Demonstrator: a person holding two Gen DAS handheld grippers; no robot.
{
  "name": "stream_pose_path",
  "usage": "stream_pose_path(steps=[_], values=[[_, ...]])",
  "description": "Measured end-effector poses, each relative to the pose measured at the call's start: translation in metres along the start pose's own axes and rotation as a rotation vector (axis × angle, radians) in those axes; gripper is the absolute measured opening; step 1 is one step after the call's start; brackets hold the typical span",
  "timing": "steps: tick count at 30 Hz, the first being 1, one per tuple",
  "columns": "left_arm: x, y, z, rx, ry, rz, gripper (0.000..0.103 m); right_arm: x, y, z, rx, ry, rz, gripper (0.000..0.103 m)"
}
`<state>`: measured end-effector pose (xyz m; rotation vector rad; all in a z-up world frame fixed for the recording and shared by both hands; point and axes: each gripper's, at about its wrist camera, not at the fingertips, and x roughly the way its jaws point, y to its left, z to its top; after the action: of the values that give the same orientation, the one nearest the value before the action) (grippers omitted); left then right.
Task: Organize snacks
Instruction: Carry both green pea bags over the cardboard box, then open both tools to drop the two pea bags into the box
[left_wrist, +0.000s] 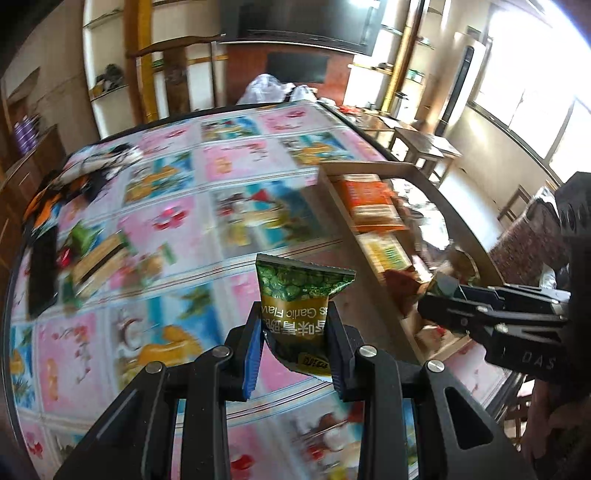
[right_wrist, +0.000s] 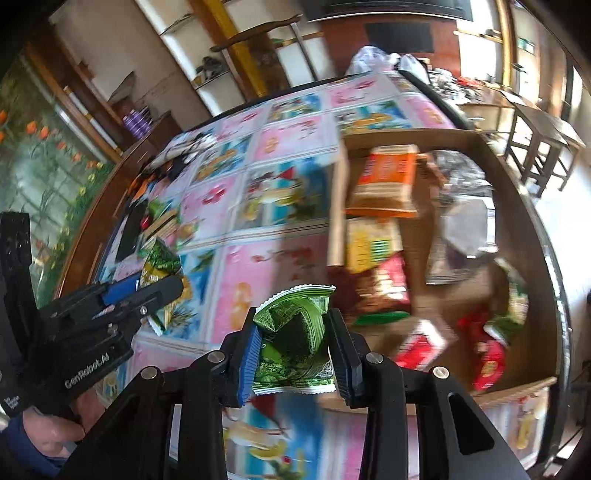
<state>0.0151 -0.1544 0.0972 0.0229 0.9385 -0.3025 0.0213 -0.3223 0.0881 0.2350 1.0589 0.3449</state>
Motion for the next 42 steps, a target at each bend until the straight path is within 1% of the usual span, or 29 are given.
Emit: stream_pose_path(steps=[6,10,15,20,27,35,42], values=[[0.016,-0.048,0.011,0.078,0.010,-0.050,0.030,-0.021,-0.047,0.004,0.089,-0.034,-0.034,0.038],[0.031,-0.077,0.018,0.113,0.023,-0.080,0.030,-0.032,-0.078,0.004,0.145,-0.048,-0.064,0.038],[0.051,-0.105,0.024,0.147,0.044,-0.103,0.030,-0.035,-0.103,0.001,0.185,-0.041,-0.078,0.038],[0.074,-0.129,0.028,0.183,0.074,-0.107,0.030,-0.038,-0.125,0.003,0.212,-0.035,-0.081,0.038],[0.090,-0.154,0.028,0.215,0.086,-0.125,0.030,-0.033,-0.150,0.006,0.255,-0.024,-0.071,0.038],[0.093,-0.171,0.018,0.266,0.103,-0.117,0.030,-0.020,-0.163,0.017,0.291,-0.013,-0.040,0.038],[0.093,-0.177,0.012,0.302,0.105,-0.098,0.030,0.000,-0.167,0.036,0.270,-0.007,-0.069,0.038]])
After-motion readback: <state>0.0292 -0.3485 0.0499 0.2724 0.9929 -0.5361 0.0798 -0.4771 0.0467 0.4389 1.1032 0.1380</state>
